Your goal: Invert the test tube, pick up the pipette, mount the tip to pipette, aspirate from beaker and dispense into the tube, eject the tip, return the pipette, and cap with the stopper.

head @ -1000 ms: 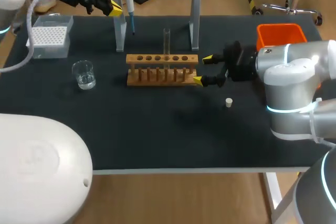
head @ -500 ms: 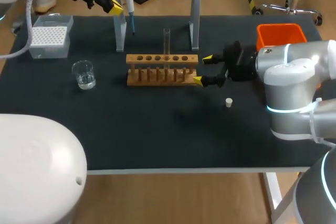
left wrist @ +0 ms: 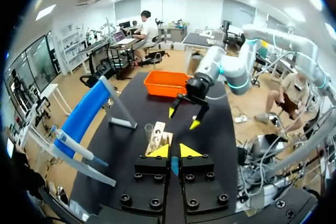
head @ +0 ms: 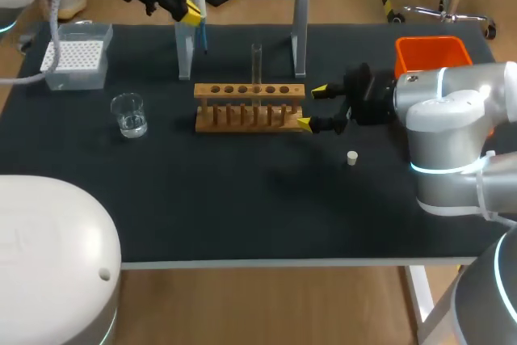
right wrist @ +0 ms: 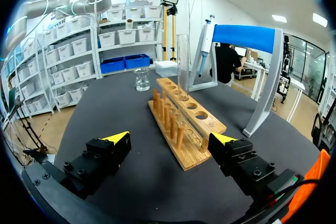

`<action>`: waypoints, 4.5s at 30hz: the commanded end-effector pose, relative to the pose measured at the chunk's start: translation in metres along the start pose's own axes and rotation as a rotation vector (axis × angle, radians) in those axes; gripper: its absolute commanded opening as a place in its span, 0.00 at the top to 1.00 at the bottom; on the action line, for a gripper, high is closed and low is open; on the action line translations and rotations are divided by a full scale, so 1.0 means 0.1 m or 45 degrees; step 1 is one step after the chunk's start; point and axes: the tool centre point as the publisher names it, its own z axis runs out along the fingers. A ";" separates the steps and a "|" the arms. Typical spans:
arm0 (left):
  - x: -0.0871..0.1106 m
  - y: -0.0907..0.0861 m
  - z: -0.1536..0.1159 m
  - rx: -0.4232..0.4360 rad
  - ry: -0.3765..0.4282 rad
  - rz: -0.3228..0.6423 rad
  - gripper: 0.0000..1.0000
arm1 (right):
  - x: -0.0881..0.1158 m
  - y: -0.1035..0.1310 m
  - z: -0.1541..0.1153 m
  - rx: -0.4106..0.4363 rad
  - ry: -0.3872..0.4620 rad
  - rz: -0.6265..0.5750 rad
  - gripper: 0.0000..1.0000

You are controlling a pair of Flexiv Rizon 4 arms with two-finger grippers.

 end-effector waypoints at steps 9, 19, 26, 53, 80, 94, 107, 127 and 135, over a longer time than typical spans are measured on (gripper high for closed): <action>0.34 -0.34 0.30 -0.012 0.013 0.039 1.00 | -0.01 0.00 -0.01 0.001 0.003 0.000 0.00; 0.56 -0.43 0.57 -0.001 0.034 0.025 1.00 | -0.01 0.00 -0.01 0.001 0.003 0.000 0.00; 0.58 -0.43 0.64 0.017 0.030 0.017 1.00 | -0.01 0.00 -0.01 0.001 0.003 0.000 0.00; 0.58 -0.43 0.64 0.017 0.030 0.017 1.00 | 0.07 0.22 -0.57 -0.122 0.026 0.074 0.00; 0.58 -0.43 0.64 0.017 0.030 0.017 1.00 | 0.64 0.99 -1.18 -0.443 0.438 -0.184 0.00; 0.58 -0.43 0.64 0.017 0.030 0.017 1.00 | 0.89 1.31 -0.92 -0.491 0.534 -0.183 0.00; 0.58 -0.43 0.64 0.017 0.030 0.017 1.00 | 1.02 1.60 -0.55 -0.506 0.545 -0.159 0.00; 0.58 -0.43 0.64 0.017 0.030 0.017 1.00 | 1.14 1.98 -0.15 -0.549 0.560 -0.156 0.00; 0.58 -0.43 0.64 0.017 0.030 0.017 1.00 | 1.17 2.05 -0.06 -0.562 0.571 -0.140 0.00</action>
